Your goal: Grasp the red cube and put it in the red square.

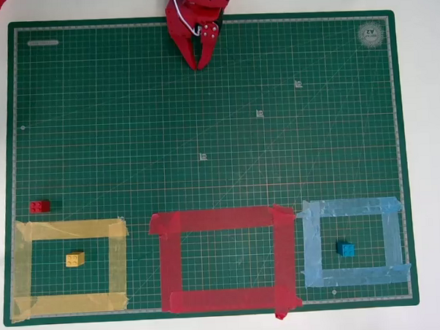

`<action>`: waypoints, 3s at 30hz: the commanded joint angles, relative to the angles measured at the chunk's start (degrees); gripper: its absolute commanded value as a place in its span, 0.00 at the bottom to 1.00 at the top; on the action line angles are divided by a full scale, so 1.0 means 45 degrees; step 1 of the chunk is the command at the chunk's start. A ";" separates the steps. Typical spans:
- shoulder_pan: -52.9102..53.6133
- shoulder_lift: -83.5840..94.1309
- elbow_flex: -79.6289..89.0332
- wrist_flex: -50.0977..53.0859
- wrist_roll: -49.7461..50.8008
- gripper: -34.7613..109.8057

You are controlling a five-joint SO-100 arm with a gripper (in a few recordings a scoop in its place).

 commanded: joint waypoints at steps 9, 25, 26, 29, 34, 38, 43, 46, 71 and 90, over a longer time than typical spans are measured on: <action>0.0293 0.0469 0.0059 0.0137 -0.0215 0.24; 0.0293 0.0469 0.0059 0.0137 -0.0215 0.24; 0.0293 0.0469 0.0059 0.0137 -0.0215 0.24; 0.0215 0.0469 0.0059 0.0137 -0.0293 0.24; 0.0059 -0.0156 -0.0742 -0.0020 -0.0332 0.24; 0.0137 -0.2910 -0.4277 -0.0020 -0.0332 0.24; 0.1035 -0.9355 -1.1602 -0.0449 -0.0332 0.24; 0.2090 -1.2969 -1.4824 -0.2695 -0.0332 0.24; 0.7891 -3.2109 -3.1309 -0.7422 -0.1094 0.24; 0.7871 -3.3730 -3.5820 0.0547 -0.0254 0.24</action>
